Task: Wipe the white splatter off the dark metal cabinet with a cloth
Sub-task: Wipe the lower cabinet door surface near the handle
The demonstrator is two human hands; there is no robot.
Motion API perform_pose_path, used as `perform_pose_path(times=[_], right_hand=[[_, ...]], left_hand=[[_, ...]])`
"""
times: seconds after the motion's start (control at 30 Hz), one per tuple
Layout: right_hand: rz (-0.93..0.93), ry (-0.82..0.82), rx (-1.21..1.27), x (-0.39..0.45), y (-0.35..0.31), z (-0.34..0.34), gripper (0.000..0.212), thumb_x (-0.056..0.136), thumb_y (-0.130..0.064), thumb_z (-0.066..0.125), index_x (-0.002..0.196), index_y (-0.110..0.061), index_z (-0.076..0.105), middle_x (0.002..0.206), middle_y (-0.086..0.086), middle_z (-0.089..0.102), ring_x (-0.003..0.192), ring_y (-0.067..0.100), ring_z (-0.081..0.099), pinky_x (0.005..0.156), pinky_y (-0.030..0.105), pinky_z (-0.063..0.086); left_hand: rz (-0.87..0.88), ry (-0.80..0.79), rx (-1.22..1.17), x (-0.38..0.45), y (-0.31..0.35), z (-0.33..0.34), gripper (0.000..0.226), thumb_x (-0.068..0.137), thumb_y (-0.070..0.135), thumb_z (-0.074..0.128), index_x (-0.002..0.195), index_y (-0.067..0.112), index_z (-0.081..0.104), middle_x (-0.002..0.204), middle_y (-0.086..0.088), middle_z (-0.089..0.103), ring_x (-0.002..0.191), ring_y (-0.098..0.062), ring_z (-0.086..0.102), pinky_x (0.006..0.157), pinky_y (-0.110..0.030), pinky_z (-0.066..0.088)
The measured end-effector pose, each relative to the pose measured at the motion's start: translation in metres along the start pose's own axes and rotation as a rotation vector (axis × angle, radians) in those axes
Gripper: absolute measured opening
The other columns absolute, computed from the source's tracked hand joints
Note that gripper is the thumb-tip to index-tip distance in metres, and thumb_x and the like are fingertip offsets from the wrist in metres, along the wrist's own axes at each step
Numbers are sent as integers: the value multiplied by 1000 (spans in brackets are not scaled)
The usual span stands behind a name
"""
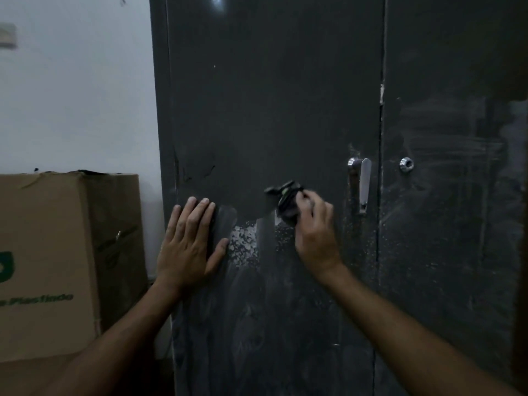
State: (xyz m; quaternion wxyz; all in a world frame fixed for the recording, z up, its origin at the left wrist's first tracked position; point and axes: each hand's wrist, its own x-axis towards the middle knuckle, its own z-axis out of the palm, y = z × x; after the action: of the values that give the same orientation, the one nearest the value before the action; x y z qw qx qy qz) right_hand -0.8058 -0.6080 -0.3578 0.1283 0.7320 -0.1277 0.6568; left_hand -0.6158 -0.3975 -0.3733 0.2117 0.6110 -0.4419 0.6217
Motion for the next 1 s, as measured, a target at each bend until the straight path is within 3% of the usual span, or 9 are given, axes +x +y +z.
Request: perform_pose_path(times=[0.1, 0.23, 0.3, 0.43, 0.5, 0.7, 0.77, 0.9, 1.0], right_hand=[[-180, -23, -19, 18, 20, -9, 46, 93, 2, 60, 139, 0, 56, 134, 26, 54, 112, 40, 50, 91, 54, 53], [107, 144, 31, 89, 7, -12, 41, 95, -26, 66, 132, -9, 64, 127, 16, 55, 110, 34, 52, 89, 48, 50], [96, 149, 124, 73, -21, 2, 41, 95, -28, 68, 130, -7, 64, 126, 18, 55, 109, 34, 53, 89, 48, 50], [-591, -116, 90, 8, -22, 7, 35, 104, -32, 52, 132, -13, 61, 125, 20, 62, 97, 35, 60, 79, 45, 48], [-719, -138, 52, 35, -8, 0, 32, 101, -33, 57, 128, -16, 61, 122, 17, 64, 94, 34, 62, 78, 43, 43], [37, 178, 165, 124, -67, 19, 36, 90, -29, 69, 121, -11, 66, 117, 15, 56, 104, 34, 58, 83, 47, 48], [-128, 88, 214, 101, -99, 30, 40, 89, -29, 68, 125, -11, 66, 121, 16, 57, 106, 35, 58, 84, 49, 48], [-865, -152, 130, 100, -107, 25, 37, 93, -30, 62, 126, -14, 68, 122, 16, 63, 97, 32, 61, 79, 45, 45], [-537, 8, 99, 165, -112, 24, 37, 89, -31, 66, 123, -17, 69, 116, 14, 61, 95, 32, 59, 79, 48, 47]], left_hand=[[-8, -17, -23, 0, -1, -3, 77, 101, 53, 48, 156, -1, 40, 161, -21, 39, 156, -36, 28, 130, -53, 17], [3, -47, -104, -1, -4, -8, 75, 100, 49, 49, 156, 0, 41, 162, -20, 39, 157, -34, 26, 130, -52, 15], [43, -68, -133, -5, -10, -8, 72, 100, 47, 49, 154, 1, 43, 160, -20, 41, 156, -33, 26, 131, -51, 14], [202, -61, -87, -19, -25, -7, 59, 104, 43, 49, 145, 1, 56, 150, -21, 53, 150, -34, 37, 129, -49, 21], [274, -39, -53, -22, -31, -7, 54, 108, 43, 45, 140, 3, 62, 144, -20, 59, 144, -34, 43, 129, -46, 23], [226, 14, -58, -22, -31, -18, 41, 102, 46, 55, 122, 13, 67, 128, -14, 66, 121, -32, 53, 101, -44, 42], [150, 54, -134, -20, -33, -27, 33, 99, 41, 56, 117, 14, 60, 125, -12, 61, 114, -32, 52, 97, -41, 40], [46, 125, -269, -10, -36, -42, 25, 94, 32, 51, 110, 13, 53, 122, -9, 51, 110, -30, 48, 96, -36, 35], [39, 124, -276, -8, -38, -42, 26, 92, 32, 50, 109, 12, 51, 120, -10, 49, 108, -29, 48, 95, -35, 33]])
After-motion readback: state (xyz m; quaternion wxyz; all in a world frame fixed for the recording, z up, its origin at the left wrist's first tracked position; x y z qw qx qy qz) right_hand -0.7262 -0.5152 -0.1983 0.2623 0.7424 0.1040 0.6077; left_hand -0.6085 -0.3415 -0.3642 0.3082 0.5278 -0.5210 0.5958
